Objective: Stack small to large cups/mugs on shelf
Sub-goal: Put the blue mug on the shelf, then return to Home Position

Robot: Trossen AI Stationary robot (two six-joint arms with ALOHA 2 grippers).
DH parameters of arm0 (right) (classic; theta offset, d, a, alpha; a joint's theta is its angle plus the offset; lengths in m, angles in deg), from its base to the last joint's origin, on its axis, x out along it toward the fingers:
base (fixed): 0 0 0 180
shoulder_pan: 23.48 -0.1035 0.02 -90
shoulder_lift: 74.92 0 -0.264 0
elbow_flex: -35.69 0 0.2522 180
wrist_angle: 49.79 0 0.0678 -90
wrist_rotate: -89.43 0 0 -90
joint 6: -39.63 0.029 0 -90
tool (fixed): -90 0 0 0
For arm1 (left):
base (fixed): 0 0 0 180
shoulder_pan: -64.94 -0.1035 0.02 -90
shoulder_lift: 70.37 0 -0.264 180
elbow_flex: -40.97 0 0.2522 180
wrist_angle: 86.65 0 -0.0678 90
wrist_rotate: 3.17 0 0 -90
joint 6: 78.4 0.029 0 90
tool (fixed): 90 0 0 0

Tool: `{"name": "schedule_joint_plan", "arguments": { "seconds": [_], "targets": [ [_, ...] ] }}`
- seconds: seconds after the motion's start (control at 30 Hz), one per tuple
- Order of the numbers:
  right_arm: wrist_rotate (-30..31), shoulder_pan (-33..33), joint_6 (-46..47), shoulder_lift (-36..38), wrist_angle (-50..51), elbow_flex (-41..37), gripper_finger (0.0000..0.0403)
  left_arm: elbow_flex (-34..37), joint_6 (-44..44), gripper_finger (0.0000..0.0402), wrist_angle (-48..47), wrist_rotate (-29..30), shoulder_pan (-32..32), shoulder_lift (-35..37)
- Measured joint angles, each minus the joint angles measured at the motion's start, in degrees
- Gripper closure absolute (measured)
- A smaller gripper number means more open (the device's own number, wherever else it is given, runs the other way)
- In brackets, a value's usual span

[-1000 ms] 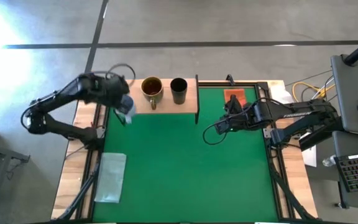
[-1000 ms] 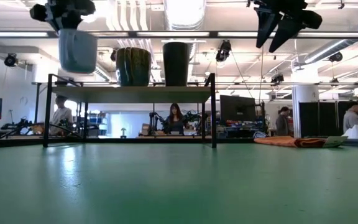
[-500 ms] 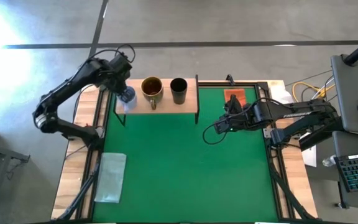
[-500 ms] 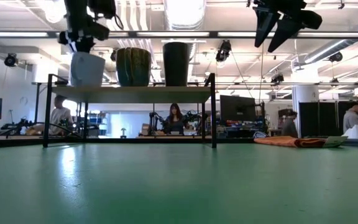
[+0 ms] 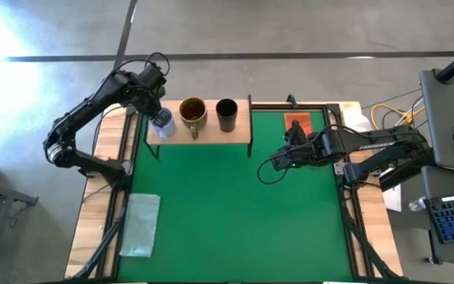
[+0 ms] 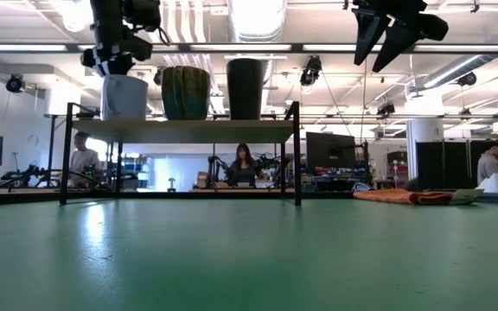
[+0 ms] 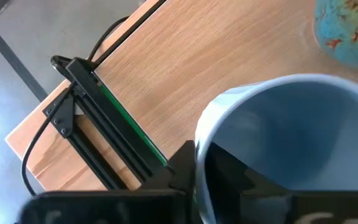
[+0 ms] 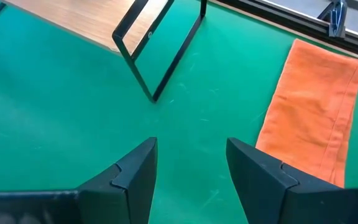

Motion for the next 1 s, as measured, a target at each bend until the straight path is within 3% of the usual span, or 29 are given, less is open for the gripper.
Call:
{"name": "schedule_joint_plan", "arguments": {
  "seconds": [0.33,0.57,0.7,0.83,0.9,0.93,1.0],
  "targets": [
    [0.18,0.00,-1.06,-0.02,-0.04,-0.04,0.0218,0.00,-1.51,0.0303,-0.12,0.14,0.00,2.72],
    [0.20,0.00,-1.29,-0.02,-0.15,-0.04,0.0218,-0.36,-1.66,0.0294,-0.26,-0.07,0.02,5.34],
    [0.60,0.09,-3.78,0.19,-1.24,0.01,0.0218,-4.73,-2.19,0.0294,0.52,-1.87,1.14,7.48],
    [0.63,1.04,-11.02,0.96,-2.13,6.68,0.0218,-13.22,-4.39,0.0294,1.16,-6.64,1.64,8.73],
    [0.75,1.06,-12.82,1.60,-1.61,11.86,0.0218,-16.39,-14.22,0.0294,1.55,-10.49,1.72,9.91],
    [0.80,0.77,-14.08,1.87,-1.99,14.36,0.0218,-16.65,-17.35,0.0294,2.27,-13.37,2.22,11.16],
    [0.67,-1.21,-18.68,2.14,-4.25,18.61,0.0218,-15.72,-13.43,0.0294,9.02,-23.25,4.32,14.16]
  ]
}}
